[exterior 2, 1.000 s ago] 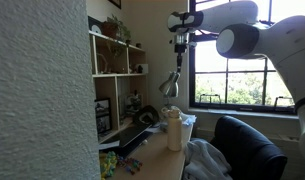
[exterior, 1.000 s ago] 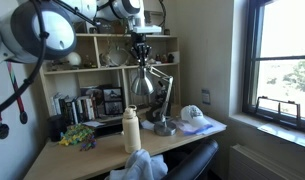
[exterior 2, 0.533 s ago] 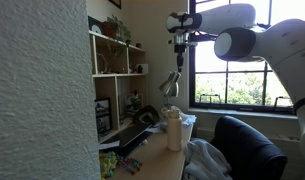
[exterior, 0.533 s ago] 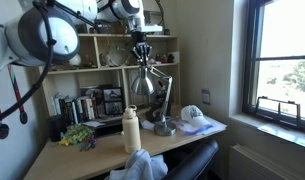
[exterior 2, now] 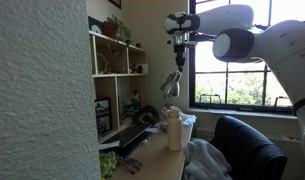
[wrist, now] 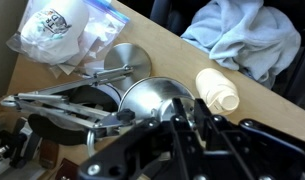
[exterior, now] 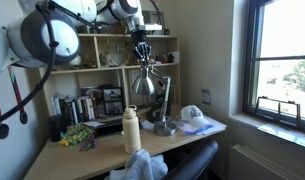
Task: Tighten the knob on the desk lamp
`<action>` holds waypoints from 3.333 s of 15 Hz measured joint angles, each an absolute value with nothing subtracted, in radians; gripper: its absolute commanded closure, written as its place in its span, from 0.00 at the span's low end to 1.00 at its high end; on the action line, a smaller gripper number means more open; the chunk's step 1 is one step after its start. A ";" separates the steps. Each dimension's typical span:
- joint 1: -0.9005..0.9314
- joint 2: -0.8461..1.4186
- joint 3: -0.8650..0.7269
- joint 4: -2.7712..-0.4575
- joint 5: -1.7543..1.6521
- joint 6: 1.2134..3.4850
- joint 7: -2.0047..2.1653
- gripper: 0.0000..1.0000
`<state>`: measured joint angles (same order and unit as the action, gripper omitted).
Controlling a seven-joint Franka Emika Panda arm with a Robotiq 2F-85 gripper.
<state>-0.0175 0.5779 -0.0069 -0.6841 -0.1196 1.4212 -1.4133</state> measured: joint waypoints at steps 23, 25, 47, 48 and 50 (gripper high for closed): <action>-0.007 0.621 0.013 -0.629 -0.137 1.425 -1.892 0.94; -0.013 0.621 0.024 -0.625 -0.122 1.418 -1.957 0.94; -0.088 0.645 0.083 -0.570 0.061 1.272 -1.789 0.00; -0.087 0.645 0.083 -0.562 0.065 1.272 -1.740 0.00; -0.083 0.644 0.083 -0.542 0.066 1.273 -1.638 0.00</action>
